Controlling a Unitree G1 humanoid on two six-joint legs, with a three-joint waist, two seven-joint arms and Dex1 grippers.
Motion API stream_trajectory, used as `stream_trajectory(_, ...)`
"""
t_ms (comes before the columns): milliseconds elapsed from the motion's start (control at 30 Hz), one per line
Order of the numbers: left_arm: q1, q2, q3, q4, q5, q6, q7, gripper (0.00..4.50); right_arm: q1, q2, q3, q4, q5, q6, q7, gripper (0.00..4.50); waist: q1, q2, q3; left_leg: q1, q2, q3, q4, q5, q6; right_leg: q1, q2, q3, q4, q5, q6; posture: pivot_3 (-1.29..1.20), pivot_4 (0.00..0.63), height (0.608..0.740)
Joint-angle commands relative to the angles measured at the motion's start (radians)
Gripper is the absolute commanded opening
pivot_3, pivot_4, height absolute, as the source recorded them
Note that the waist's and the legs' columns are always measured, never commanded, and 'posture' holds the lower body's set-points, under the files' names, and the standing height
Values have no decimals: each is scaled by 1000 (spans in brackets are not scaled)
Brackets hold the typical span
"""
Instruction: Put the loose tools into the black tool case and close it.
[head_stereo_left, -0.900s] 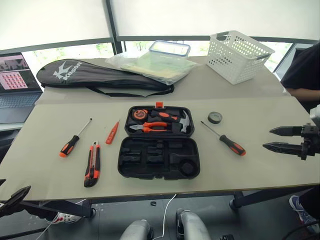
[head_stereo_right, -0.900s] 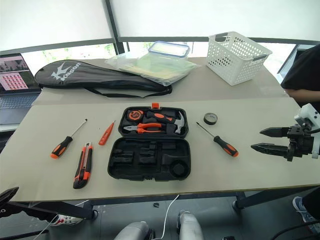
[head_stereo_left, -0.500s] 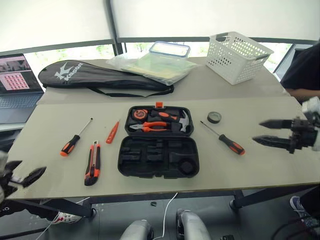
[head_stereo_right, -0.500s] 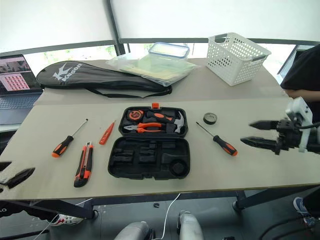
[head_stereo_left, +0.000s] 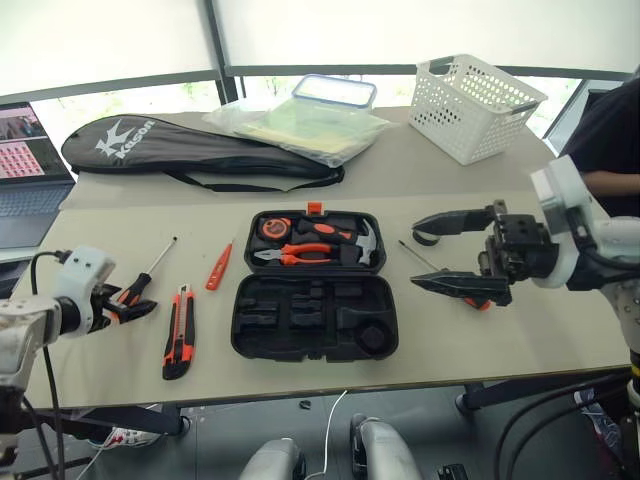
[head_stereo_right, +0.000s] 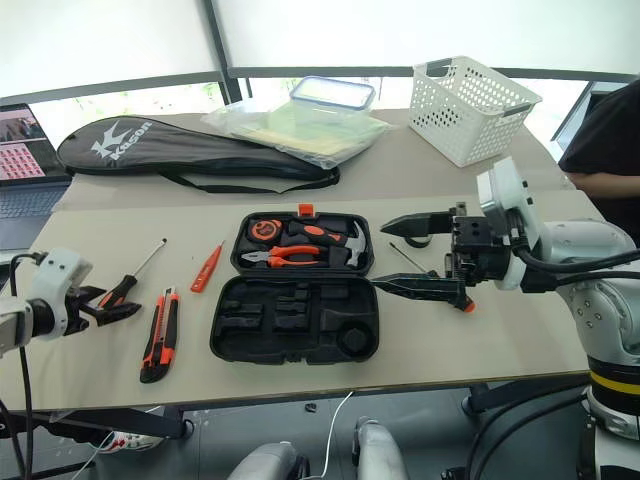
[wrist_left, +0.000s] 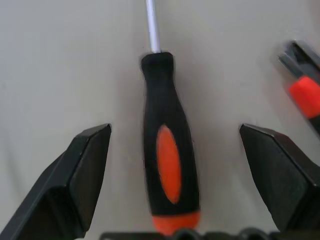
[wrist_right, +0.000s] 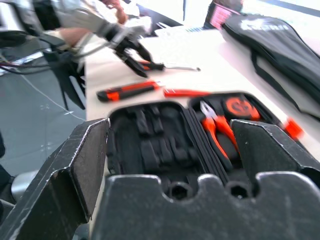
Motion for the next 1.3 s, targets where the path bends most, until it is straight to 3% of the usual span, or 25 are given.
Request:
stream_trajectory(33,-40,-12,-52,93,47,-41,-45,4116,-6,9,11,-52,21,-2,-18,4500,1,0,0,0,0,0,0,0,0,0,0,0,0,0,0,0,150,740)
stream_trajectory(133,-58,-24,-65,129,45,-87,-96,3395,-4,22,35,-56,1,-24,-32,4500,4,0,0,1,0,1,1,0,0,2,-1,1,1,0,0,0,150,740)
stream_trajectory(367,-110,-22,-63,137,44,-86,-145,936,-30,53,55,-44,-38,-58,-76,4500,6,0,0,2,1,1,2,2,-2,3,-1,1,2,5,-4,0,150,740)
stream_trajectory(500,-164,0,-29,140,35,-140,-171,864,5,35,29,-72,-28,-53,-85,4500,8,-1,0,1,1,1,3,2,-2,2,-1,1,3,5,-5,0,150,740)
stream_trajectory(633,-233,1,-19,-10,-51,-198,-319,864,51,14,0,-92,-8,-40,-94,4500,17,-5,-1,-2,1,0,5,2,-2,0,0,-1,1,5,-4,0,150,740)
stream_trajectory(733,-308,-23,-107,-214,-124,-155,-456,864,100,-7,-17,-94,-5,-36,-87,4500,19,-5,-1,-4,1,0,7,2,-2,0,-1,-1,1,6,-3,0,150,740)
stream_trajectory(800,-352,-51,-246,-287,-42,-225,-515,864,144,-24,-20,-95,-27,-51,-85,4500,18,-5,-1,-7,0,-1,9,1,-1,0,-1,-2,0,6,-2,0,150,740)
stream_trajectory(867,-387,-107,-361,-268,67,-331,-512,864,177,-33,-20,-93,-43,-64,-82,4500,16,-3,-3,-7,0,0,9,1,-1,1,-1,-2,0,7,-1,0,150,740)
stream_trajectory(1000,-459,-235,-468,-180,159,-367,-478,864,212,-31,-24,-103,-76,-89,-105,4500,5,-5,-1,-5,1,4,11,1,0,2,-1,2,-1,7,-2,0,150,740)
stream_trajectory(1300,-546,-325,-550,9,319,-505,-450,864,262,-40,-62,-141,-64,-79,-136,4500,14,-6,-1,-5,5,3,12,2,0,2,1,4,1,10,-6,0,150,740)
